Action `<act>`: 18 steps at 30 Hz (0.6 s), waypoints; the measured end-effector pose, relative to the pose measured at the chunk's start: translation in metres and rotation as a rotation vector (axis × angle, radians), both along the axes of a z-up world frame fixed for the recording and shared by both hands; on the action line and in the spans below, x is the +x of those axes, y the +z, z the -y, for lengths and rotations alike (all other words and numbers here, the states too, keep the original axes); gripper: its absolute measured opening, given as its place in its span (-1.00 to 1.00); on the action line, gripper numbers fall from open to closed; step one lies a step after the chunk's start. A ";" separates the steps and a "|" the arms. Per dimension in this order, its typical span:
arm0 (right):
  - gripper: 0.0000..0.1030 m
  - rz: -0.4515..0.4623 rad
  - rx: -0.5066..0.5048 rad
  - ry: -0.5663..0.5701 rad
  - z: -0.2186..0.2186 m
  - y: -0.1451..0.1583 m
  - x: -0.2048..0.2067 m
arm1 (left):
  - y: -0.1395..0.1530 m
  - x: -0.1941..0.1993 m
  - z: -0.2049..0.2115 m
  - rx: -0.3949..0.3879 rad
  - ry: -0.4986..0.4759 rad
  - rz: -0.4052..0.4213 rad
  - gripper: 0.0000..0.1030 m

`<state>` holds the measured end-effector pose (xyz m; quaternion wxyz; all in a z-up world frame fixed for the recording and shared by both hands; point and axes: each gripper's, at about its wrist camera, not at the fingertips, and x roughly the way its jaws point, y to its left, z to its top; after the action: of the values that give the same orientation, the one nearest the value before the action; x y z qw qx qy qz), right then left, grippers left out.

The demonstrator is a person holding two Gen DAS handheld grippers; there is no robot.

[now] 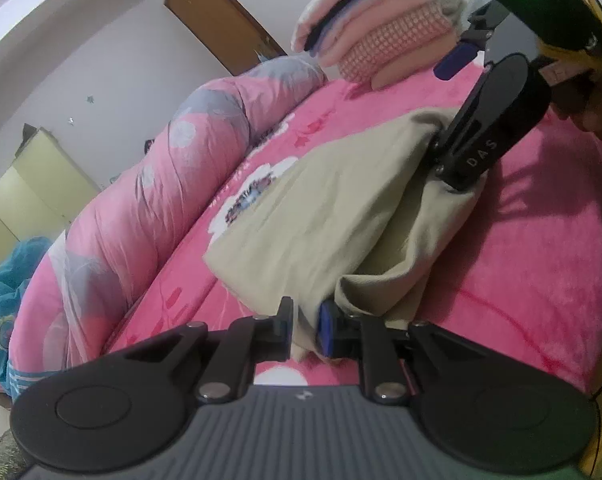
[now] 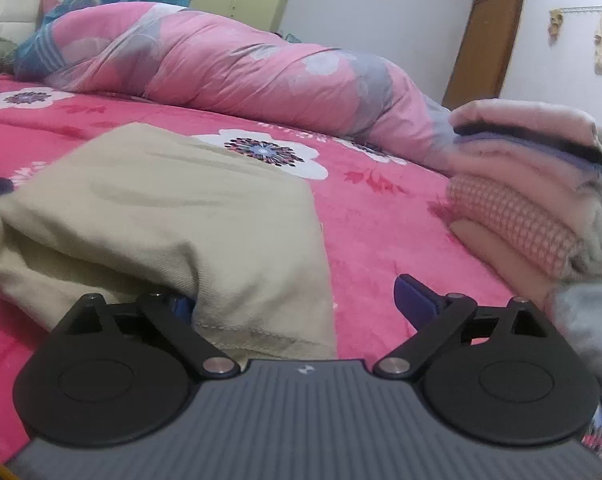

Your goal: Fold clothes

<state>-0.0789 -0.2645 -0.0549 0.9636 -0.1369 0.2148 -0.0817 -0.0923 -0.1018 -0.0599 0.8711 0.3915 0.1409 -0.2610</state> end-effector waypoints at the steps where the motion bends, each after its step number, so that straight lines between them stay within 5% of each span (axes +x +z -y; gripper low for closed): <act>1: 0.85 0.008 -0.031 0.034 -0.001 0.003 -0.004 | 0.002 0.002 -0.003 -0.022 -0.006 -0.010 -0.67; 9: 0.87 0.053 -0.276 0.305 -0.002 0.022 -0.046 | 0.010 0.007 -0.017 -0.118 -0.052 -0.019 -0.64; 11: 0.88 0.089 -0.238 0.348 -0.002 0.036 -0.062 | 0.010 0.009 -0.017 -0.131 -0.053 -0.024 -0.64; 14: 0.83 0.097 -0.026 0.468 -0.001 0.053 -0.079 | 0.011 0.010 -0.018 -0.147 -0.057 -0.029 -0.72; 18: -0.20 -0.023 0.162 0.621 -0.022 0.041 -0.074 | 0.015 0.007 -0.018 -0.161 -0.067 -0.019 -0.83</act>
<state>-0.1534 -0.2426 -0.0141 0.9478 -0.1198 0.1792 0.2350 -0.0854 -0.0842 -0.0448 0.8891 0.3223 0.1144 -0.3042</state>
